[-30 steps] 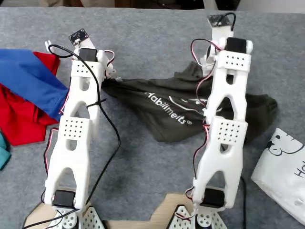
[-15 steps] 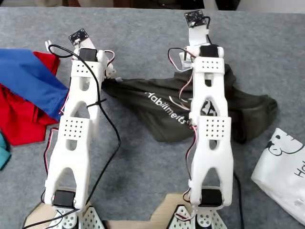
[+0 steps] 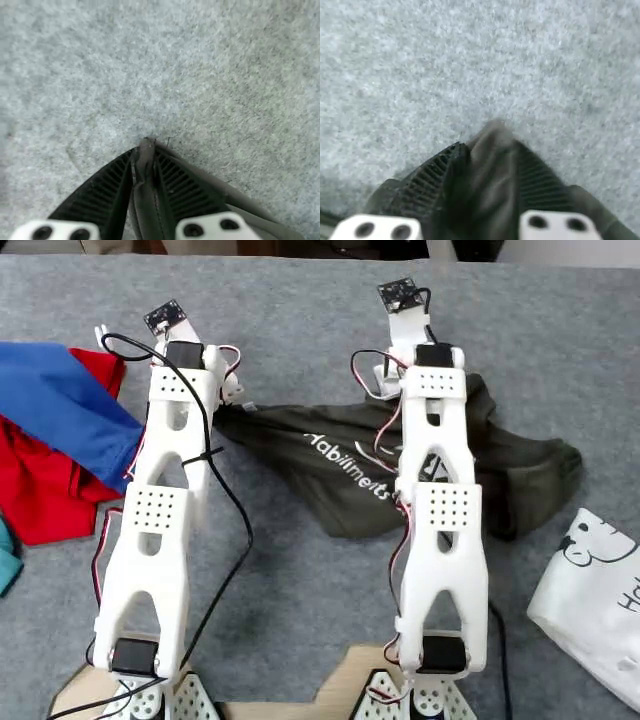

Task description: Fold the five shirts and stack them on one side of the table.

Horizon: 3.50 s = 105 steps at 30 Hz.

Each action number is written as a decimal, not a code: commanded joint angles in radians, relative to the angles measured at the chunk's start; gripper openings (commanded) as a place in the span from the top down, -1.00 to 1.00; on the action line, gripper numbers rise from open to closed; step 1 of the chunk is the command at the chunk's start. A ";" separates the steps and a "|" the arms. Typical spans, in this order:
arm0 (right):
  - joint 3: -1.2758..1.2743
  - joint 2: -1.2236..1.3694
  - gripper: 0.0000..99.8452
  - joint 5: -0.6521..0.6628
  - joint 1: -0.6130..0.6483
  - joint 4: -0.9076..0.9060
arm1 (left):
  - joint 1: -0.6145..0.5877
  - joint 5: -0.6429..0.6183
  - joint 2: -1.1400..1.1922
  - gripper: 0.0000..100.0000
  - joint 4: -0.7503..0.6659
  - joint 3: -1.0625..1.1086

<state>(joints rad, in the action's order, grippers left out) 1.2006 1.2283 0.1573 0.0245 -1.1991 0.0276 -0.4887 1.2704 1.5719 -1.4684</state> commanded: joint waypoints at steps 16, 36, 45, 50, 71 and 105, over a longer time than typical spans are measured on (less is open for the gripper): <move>0.394 -0.002 0.92 -0.049 -0.042 0.098 | -0.020 0.006 -0.012 0.96 -0.017 -0.051; 0.051 -0.004 0.80 0.043 0.010 -0.203 | -0.009 0.006 0.018 0.96 -0.014 -0.060; 0.249 -0.044 0.99 0.008 -0.008 -0.121 | -0.012 0.006 0.018 0.96 -0.005 -0.060; 0.389 -0.074 0.99 0.008 0.007 -0.178 | -0.012 0.006 0.018 0.96 -0.006 -0.060; 0.193 -0.269 0.99 -0.057 -0.030 -0.589 | -0.101 -0.002 0.021 0.96 0.008 -0.133; -0.208 -0.572 0.33 0.229 0.059 -0.562 | -0.098 -0.002 0.054 0.96 -0.003 -0.143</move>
<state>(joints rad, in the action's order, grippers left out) 0.9413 0.6345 0.3813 0.0767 -1.7699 -0.0568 -0.4902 1.3334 1.5750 -1.5620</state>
